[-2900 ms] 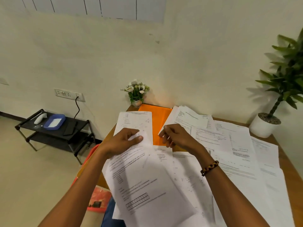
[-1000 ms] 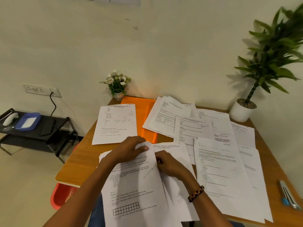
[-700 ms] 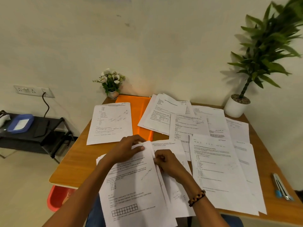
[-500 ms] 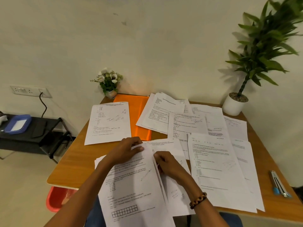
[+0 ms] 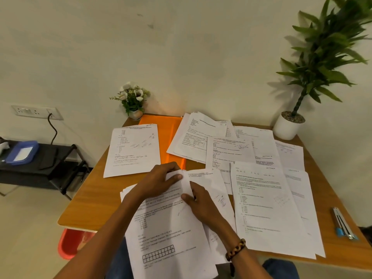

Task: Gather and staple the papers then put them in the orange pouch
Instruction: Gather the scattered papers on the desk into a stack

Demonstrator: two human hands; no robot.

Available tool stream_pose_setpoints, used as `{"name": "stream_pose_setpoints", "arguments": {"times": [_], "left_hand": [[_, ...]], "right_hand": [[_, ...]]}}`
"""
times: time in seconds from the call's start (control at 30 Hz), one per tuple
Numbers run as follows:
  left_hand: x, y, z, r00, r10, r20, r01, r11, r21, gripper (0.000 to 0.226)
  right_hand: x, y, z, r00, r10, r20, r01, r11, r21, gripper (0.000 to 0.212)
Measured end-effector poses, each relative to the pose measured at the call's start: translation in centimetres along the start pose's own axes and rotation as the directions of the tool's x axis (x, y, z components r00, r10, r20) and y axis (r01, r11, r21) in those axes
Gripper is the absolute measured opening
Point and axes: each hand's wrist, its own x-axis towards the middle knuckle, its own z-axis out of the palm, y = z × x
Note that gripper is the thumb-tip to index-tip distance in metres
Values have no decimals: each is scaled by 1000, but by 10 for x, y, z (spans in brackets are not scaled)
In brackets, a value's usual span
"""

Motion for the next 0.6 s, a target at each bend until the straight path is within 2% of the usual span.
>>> {"name": "stream_pose_setpoints", "arguments": {"times": [0.13, 0.23, 0.37, 0.47, 0.6], "left_hand": [[5, 8, 5, 999, 32, 17, -33, 999, 20, 13], [11, 16, 9, 998, 55, -9, -55, 998, 0, 9], [22, 32, 19, 995, 92, 44, -90, 995, -48, 8], [33, 44, 29, 991, 113, 77, -105, 990, -94, 18], [43, 69, 45, 976, 153, 152, -137, 984, -110, 19]], "right_hand": [[-1, 1, 1, 999, -1, -38, 1, 1000, 8, 25], [-5, 2, -3, 997, 8, -74, -6, 999, 32, 33], [-15, 3, -23, 991, 16, -136, -21, 999, -36, 28], [-27, 6, -46, 956, 60, -288, -92, 991, -100, 43], [-52, 30, -74, 834, 3, -552, -207, 928, -308, 17]]}}
